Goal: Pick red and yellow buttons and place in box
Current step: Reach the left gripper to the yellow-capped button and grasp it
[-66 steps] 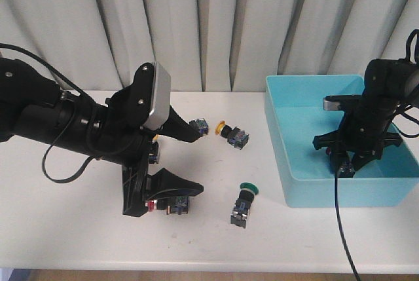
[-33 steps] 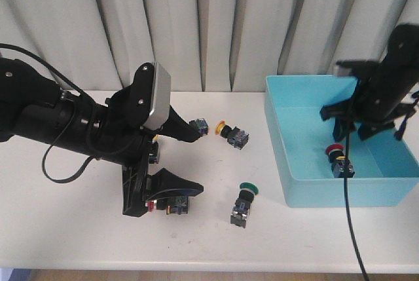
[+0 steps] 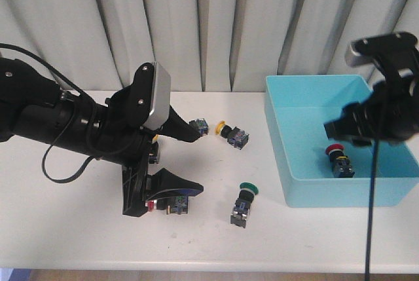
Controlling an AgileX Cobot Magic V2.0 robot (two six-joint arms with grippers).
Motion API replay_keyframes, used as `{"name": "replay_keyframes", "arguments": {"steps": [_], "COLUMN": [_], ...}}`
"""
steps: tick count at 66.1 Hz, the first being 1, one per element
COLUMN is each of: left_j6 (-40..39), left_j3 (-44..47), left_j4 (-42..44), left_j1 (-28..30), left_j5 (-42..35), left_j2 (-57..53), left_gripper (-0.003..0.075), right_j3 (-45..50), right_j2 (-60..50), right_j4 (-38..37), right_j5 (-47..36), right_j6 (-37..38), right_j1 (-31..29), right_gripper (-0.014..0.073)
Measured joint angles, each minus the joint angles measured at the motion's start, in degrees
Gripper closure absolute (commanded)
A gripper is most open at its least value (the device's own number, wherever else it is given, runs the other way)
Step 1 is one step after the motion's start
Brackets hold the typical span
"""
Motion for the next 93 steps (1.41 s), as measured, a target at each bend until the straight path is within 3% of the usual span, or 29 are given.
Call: {"name": "replay_keyframes", "arguments": {"steps": [13,28,37,49,55,64,78,93], "left_j6": [0.00,-2.97,-16.08,-48.77,-64.17,-80.04,-91.95,-95.56], "left_j3": [0.00,0.00,0.00,0.00,-0.26,-2.84,-12.24,-23.20], "left_j4": [0.00,0.29,6.56,25.93,35.93,49.82,61.00,62.78], "left_j1": [0.00,0.00,-0.05,-0.05,-0.05,-0.05,-0.05,-0.05], "left_j5": [0.00,-0.98,-8.51,-22.40,-24.64,-24.08,-19.45,-15.23], "left_j2": [0.00,0.00,0.00,0.00,0.42,4.20,13.37,24.44], "left_gripper": [0.0142,0.0142,0.0143,0.0143,0.0143,0.0143,0.0146,0.0173], "right_j3": [14.22,21.75,22.14,22.20,22.20,22.20,22.20,22.20], "right_j2": [-12.18,-19.64,-20.10,-20.12,-20.12,-20.22,-20.22,-20.22], "right_j4": [0.16,0.11,0.11,0.11,0.11,0.11,0.11,0.11], "right_j5": [-5.30,-9.79,-9.65,-9.59,-9.55,-9.48,-9.41,-9.41], "right_j6": [0.33,0.39,0.44,0.41,0.41,0.41,0.41,0.41], "right_j1": [0.12,0.12,0.12,0.12,0.12,0.12,0.12,0.12], "right_gripper": [0.0277,0.0281,0.0281,0.0281,0.0281,0.0281,0.0281,0.0281]}}
